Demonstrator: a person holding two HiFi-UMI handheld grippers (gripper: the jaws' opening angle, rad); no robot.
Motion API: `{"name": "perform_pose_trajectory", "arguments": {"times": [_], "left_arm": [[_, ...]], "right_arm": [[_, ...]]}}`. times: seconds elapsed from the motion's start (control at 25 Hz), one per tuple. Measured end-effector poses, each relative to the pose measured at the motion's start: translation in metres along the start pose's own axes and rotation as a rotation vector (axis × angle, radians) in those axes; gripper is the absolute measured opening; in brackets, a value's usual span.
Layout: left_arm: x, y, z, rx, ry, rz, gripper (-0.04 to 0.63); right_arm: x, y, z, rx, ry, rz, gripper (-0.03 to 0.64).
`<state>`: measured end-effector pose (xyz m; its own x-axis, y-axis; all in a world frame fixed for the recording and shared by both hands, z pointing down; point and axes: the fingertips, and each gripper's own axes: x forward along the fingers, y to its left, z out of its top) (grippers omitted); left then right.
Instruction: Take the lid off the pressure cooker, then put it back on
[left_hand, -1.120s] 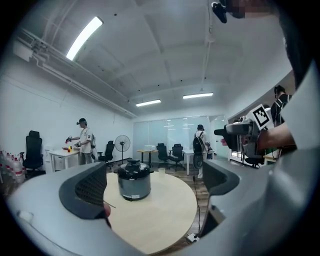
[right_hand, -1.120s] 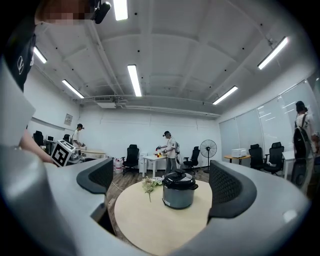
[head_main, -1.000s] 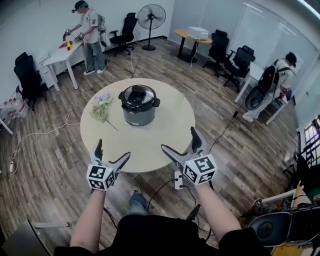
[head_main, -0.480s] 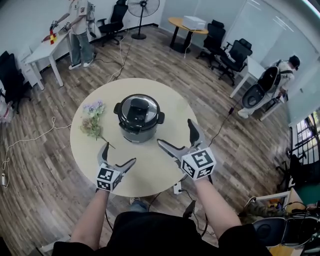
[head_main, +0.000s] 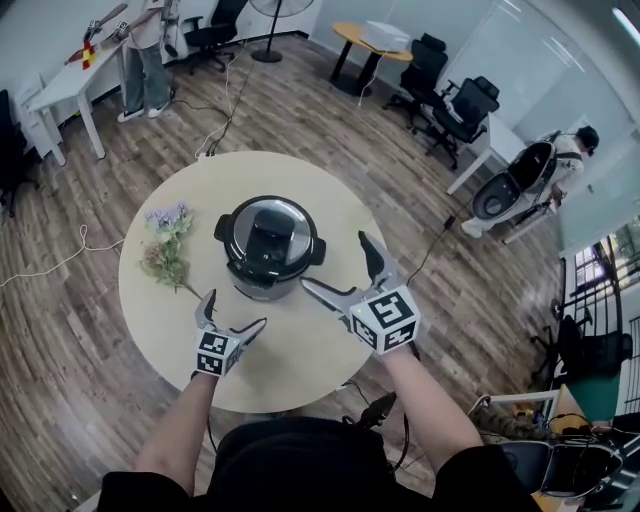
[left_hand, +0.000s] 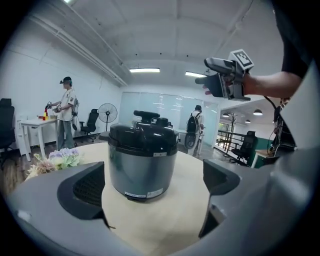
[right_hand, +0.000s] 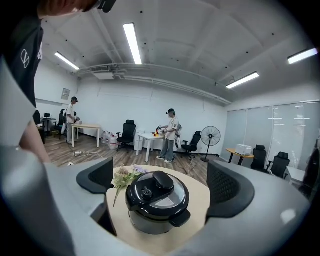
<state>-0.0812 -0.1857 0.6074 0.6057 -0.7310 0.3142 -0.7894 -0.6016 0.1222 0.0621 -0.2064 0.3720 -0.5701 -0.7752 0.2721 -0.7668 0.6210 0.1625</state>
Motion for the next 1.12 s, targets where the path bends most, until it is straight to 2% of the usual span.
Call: {"name": "perform_pose_trajectory", "arguments": {"times": [0.16,0.48,0.76,0.96,1.04,1.12], "left_arm": [[0.026,0.014,-0.006,-0.051,0.02,0.015,0.59],[0.073,0.017,-0.031,-0.051,0.085,0.015,0.591],[0.1,0.025,-0.038,-0.052,0.091,0.067,0.591],[0.107,0.028,-0.042,-0.04,0.087,0.122,0.591],[0.107,0.028,-0.042,-0.042,0.088,0.129,0.591],[0.107,0.029,-0.043,-0.041,0.09,0.129,0.591]], "right_arm": [[0.023,-0.009,0.0,-0.026,0.03,0.041,0.595],[0.077,-0.017,-0.022,-0.074,0.14,0.212,0.594],[0.128,-0.016,-0.06,-0.17,0.335,0.394,0.589],[0.169,-0.011,-0.076,-0.256,0.477,0.488,0.564],[0.182,-0.007,-0.082,-0.284,0.523,0.521,0.547],[0.193,-0.003,-0.09,-0.309,0.575,0.553,0.503]]}}
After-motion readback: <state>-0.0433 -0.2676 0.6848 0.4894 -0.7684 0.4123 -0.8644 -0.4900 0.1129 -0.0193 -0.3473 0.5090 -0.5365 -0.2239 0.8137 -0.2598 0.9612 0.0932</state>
